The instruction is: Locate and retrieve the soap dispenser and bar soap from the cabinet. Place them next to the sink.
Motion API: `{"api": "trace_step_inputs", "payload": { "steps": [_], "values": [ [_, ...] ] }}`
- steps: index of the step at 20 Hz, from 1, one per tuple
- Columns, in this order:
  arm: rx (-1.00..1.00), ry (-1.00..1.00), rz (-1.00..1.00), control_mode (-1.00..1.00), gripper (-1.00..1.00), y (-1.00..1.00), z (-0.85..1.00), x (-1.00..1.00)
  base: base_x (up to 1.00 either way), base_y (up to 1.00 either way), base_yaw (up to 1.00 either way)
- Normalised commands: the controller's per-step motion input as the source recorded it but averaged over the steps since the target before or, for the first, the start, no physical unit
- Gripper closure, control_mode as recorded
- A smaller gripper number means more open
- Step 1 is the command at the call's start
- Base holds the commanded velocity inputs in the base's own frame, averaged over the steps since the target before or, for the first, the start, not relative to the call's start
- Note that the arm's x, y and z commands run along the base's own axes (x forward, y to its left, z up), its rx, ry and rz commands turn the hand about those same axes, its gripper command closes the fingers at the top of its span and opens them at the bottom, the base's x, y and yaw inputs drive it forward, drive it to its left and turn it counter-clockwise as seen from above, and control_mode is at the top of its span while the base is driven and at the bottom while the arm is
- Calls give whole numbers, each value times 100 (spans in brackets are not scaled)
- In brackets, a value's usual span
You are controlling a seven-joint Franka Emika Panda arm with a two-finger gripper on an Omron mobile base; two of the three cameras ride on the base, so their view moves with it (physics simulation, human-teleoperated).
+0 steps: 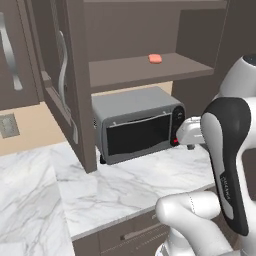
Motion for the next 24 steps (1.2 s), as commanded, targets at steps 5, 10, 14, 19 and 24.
{"api": "trace_step_inputs", "payload": {
  "steps": [5,10,14,19,24],
  "values": [
    [0,0,-1,-100,-100,4,0,0,15,0,0],
    [-6,-8,-8,-100,-100,2,35,0,0,0,0],
    [-6,-10,-12,-100,-100,0,38,2,0,0,0],
    [-7,-16,-4,-100,-100,0,38,9,0,0,0],
    [-2,-22,-1,-100,-100,-13,28,41,0,0,0]
  ]
}}
